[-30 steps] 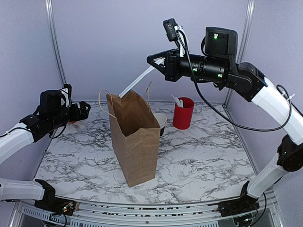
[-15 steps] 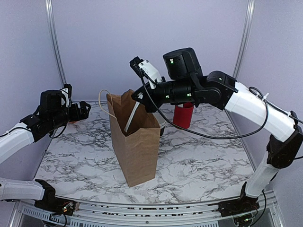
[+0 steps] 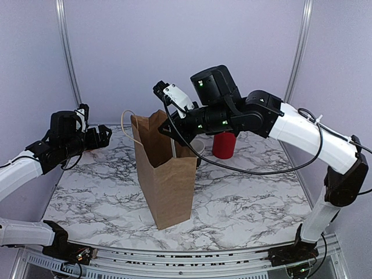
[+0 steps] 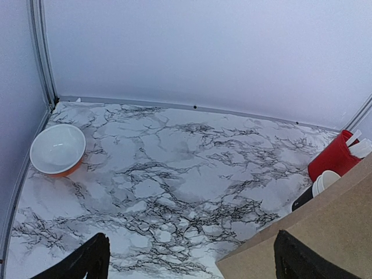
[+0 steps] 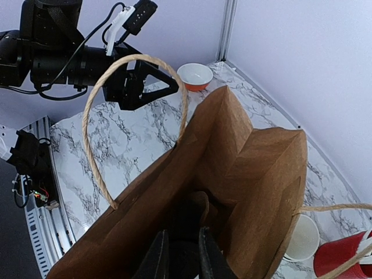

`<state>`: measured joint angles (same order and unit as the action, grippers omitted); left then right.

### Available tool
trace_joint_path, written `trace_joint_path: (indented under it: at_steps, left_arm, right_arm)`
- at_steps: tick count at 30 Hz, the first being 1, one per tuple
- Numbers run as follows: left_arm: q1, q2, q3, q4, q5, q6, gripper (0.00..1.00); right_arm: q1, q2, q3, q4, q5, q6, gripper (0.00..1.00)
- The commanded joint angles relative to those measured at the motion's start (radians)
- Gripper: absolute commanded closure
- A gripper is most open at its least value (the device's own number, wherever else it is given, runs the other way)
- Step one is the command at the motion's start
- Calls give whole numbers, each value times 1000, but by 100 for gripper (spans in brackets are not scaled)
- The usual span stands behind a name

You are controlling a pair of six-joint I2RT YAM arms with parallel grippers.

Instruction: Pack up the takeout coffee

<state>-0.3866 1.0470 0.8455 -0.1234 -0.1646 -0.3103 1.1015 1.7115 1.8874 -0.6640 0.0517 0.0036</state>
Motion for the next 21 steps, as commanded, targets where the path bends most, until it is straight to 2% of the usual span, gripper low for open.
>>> trace_joint_path:
  at_steps: [1, 17, 21]
  left_arm:
    - [4, 5, -10, 25, 8, -4, 1]
    - [4, 0, -13, 25, 5, -3, 1]
    - [4, 0, -12, 25, 5, -3, 1]
  right_arm:
    - [4, 8, 56, -14, 10, -6, 81]
    - [4, 7, 56, -2, 14, -8, 68]
    - [5, 4, 54, 2, 17, -9, 58]
